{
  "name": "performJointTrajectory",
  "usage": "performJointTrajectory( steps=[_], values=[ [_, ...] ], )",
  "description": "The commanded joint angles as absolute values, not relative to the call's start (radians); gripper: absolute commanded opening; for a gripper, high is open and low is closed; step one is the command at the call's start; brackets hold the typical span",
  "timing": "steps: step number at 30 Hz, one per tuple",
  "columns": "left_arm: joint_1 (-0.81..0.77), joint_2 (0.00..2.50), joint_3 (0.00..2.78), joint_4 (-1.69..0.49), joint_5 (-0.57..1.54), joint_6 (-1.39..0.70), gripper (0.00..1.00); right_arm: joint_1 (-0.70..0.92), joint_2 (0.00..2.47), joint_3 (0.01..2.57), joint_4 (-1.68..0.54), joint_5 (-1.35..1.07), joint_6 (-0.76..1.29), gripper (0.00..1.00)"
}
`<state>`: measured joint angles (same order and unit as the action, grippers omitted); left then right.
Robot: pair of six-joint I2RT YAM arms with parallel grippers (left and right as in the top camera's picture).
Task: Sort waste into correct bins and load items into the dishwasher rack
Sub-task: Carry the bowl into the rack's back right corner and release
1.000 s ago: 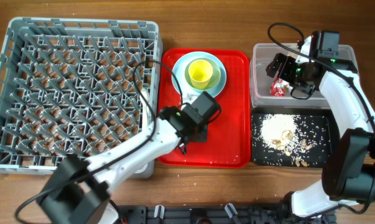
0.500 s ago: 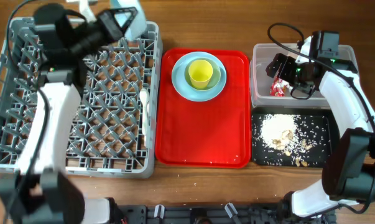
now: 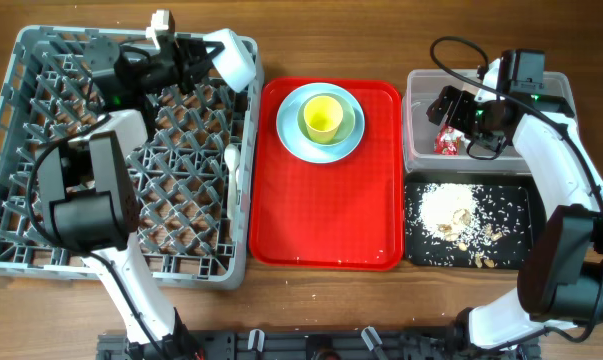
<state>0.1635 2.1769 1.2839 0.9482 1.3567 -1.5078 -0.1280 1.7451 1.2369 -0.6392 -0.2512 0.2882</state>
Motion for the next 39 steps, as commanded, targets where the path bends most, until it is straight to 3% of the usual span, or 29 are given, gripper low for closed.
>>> performJointTrajectory(
  steps=[1, 7, 14, 19, 21, 23, 24, 26, 28, 34, 37, 39],
  values=[
    [0.215, 2.197, 1.279, 0.959, 1.444, -1.527, 1.0, -0.131, 1.751, 1.238, -0.636, -0.264, 0.291, 1.0],
    [0.297, 2.175, 1.279, 1.149, 1.443, -1.707, 1.0, -0.131, 1.751, 1.238, -0.636, -0.264, 0.29, 1.0],
    [0.447, 2.093, 1.279, 1.149, 1.425, -1.71, 0.99, -0.131, 1.751, 1.238, -0.636, -0.264, 0.291, 1.0],
    [0.487, 1.892, 1.279, 1.14, 1.338, -1.695, 0.99, -0.131, 1.751, 1.238, -0.636, -0.264, 0.291, 1.0],
    [0.48, 1.726, 1.279, 0.894, 1.3, -1.487, 0.99, -0.131, 1.751, 1.238, -0.636, -0.264, 0.291, 1.0],
    [0.482, 1.605, 1.283, 0.396, 1.171, -1.093, 0.99, -0.131, 1.751, 1.238, -0.636, -0.264, 0.291, 1.0],
    [0.48, 1.563, 1.302, 0.062, 1.008, -0.851, 0.99, -0.131, 1.75, 1.238, -0.636, -0.264, 0.291, 1.0],
    [0.445, 1.534, 1.347, -0.334, 0.683, -0.565, 0.99, -0.131, 1.751, 1.238, -0.636, -0.264, 0.291, 1.0],
    [0.361, 1.532, 1.363, -0.57, 0.529, -0.391, 0.99, -0.131, 1.751, 1.238, -0.636, -0.264, 0.291, 1.0],
    [0.089, 1.53, 1.361, -1.126, 0.486, -0.212, 1.0, -0.131, 1.751, 1.238, -0.636, -0.264, 0.291, 1.0],
    [-0.067, 1.518, 1.358, -1.295, 0.102, -0.323, 1.0, -0.131, 1.751, 1.238, -0.636, -0.264, 0.291, 1.0],
    [-0.129, 1.519, 1.355, -1.338, 0.088, -0.345, 1.0, -0.131, 1.751, 1.238, -0.636, -0.264, 0.291, 1.0]
  ],
)
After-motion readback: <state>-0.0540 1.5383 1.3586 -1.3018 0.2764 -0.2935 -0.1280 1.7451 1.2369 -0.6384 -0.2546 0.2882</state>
